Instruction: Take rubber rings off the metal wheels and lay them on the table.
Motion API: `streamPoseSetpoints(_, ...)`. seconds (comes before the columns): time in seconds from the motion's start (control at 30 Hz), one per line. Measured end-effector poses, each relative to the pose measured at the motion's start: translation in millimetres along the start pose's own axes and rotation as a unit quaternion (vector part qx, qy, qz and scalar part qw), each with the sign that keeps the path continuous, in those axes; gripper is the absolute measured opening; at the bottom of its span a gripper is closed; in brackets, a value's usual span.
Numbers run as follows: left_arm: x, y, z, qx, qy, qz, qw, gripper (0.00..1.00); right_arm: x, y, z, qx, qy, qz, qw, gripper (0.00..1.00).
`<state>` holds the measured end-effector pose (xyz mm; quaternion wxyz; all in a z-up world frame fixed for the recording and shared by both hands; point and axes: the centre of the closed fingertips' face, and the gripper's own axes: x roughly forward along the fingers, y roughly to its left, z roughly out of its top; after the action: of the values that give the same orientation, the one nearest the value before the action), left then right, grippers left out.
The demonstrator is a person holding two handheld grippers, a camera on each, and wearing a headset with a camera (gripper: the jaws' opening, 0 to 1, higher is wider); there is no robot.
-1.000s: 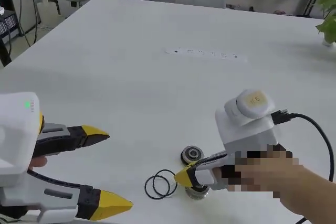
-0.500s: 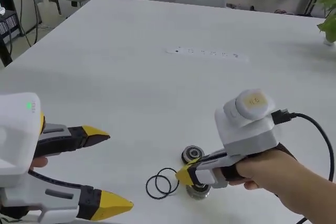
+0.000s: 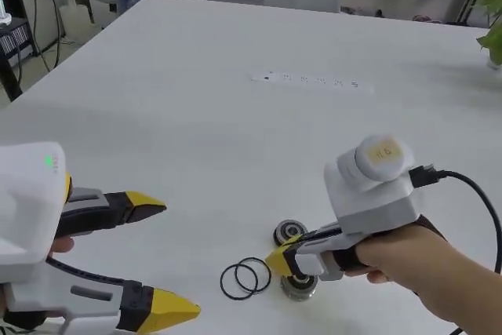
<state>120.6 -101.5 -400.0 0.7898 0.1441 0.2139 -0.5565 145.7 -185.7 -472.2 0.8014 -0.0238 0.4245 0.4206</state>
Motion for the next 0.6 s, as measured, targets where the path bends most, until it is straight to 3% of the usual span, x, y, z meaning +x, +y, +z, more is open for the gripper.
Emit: streamPoseSetpoints(0.6,-0.3,-0.5,-2.2,-0.002,0.007,0.0,1.0,0.7,-8.8,-0.3,11.3,0.004,-0.024,0.001,0.9997,0.0)
